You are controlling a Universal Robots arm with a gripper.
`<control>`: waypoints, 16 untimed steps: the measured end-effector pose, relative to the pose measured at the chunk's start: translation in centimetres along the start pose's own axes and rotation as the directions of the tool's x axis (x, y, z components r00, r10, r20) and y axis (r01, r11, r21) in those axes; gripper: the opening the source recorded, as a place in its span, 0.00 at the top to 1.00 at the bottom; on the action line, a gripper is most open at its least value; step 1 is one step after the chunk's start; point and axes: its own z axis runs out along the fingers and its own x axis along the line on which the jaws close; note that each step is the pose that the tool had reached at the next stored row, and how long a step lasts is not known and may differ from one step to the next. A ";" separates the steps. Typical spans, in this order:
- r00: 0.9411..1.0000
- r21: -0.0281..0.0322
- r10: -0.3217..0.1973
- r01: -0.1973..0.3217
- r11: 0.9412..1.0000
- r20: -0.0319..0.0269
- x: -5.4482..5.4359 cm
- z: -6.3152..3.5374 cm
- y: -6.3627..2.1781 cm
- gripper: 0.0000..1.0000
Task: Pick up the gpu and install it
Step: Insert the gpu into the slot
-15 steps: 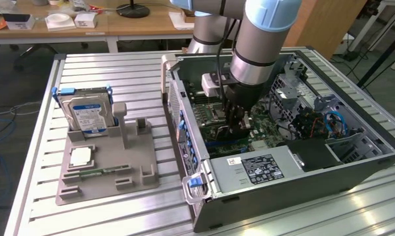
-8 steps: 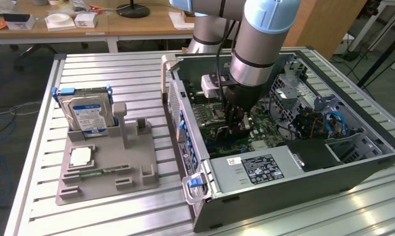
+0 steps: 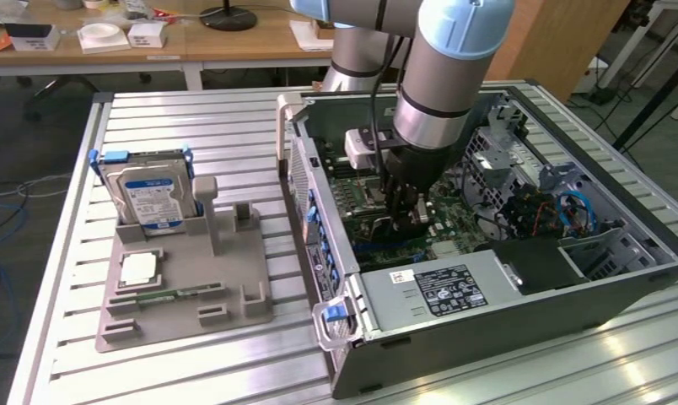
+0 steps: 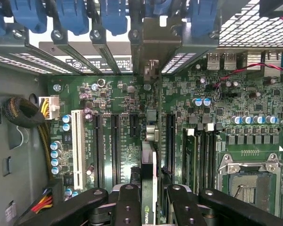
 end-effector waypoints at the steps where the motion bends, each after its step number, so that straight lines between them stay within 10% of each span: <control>1: 1.000 0.000 0.000 0.000 1.000 0.000 0.0 -0.03 0.00 0.74; 16: 1.000 -0.001 0.001 -0.001 1.000 -0.001 0.1 -0.23 0.00 0.74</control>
